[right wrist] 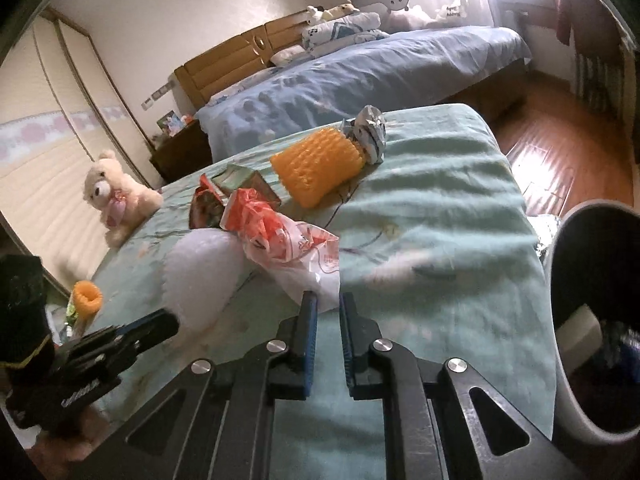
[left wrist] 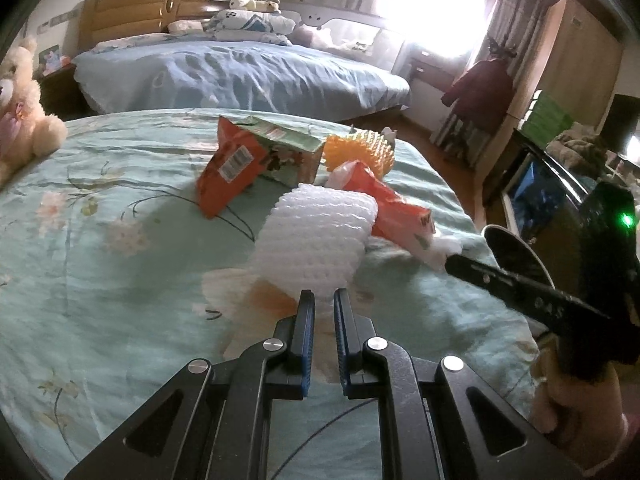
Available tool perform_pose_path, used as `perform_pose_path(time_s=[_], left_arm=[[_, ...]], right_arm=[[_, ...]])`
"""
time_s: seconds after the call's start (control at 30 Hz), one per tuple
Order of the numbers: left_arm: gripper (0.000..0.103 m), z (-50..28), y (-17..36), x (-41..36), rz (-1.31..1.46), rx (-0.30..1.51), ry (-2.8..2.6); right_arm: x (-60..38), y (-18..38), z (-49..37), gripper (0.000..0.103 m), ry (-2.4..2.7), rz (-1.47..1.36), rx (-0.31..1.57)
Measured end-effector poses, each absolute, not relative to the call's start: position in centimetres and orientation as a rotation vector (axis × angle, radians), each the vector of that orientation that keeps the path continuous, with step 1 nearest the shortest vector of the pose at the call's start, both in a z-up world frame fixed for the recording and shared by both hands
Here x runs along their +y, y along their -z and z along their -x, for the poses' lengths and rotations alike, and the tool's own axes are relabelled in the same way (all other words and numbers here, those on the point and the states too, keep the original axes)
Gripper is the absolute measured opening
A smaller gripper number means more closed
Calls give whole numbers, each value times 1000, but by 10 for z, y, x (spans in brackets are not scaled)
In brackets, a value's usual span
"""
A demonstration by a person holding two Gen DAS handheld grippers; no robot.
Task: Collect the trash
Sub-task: 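Grasp the red-and-white plastic bag with the right tool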
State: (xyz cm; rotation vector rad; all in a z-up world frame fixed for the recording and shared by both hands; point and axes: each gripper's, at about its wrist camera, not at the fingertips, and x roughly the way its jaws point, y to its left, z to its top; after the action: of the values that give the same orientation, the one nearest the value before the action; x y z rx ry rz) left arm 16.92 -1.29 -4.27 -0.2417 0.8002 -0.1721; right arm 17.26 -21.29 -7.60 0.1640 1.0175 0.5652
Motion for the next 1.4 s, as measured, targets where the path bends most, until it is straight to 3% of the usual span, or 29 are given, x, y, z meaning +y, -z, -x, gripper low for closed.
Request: perform_pose_path(time_s=[0.1,0.23,0.27,0.5,0.53,0.57,0.67,1.07,1.13,1.3,1.4], left_arm=[[9,-166,43,-15,234,797,172],[9,-164,43,-11,242,797,165],[9,-163,43,-9,246,798,163],[8,-163,43,-4,261,803,155],[8,-163,42,-5,259,802,158],[8,-162,42,-6,256,800,162],[7,-162,40,-11,250,797,176],[5,-162,27,-42,204,774,229],[9,-161,26,-36,197,773,192],[45,-156,28,-19,186,759,87],[43,-167,38,-19,193,790,82]], right_arm=[[-210,78,-169,18,-603,-154,1055],[-203,74,-172,60,-589,-95,1021],[-201,74,-173,64,-587,-89,1016],[-175,85,-192,61,-600,5,1040],[-173,88,-192,48,-604,8,1052],[-173,89,-191,42,-610,2,1061],[-179,84,-185,38,-608,-26,1044],[-251,63,-164,36,-479,-158,983],[-261,62,-161,35,-465,-173,978],[-275,61,-158,35,-443,-211,972],[-275,61,-158,35,-443,-228,972]])
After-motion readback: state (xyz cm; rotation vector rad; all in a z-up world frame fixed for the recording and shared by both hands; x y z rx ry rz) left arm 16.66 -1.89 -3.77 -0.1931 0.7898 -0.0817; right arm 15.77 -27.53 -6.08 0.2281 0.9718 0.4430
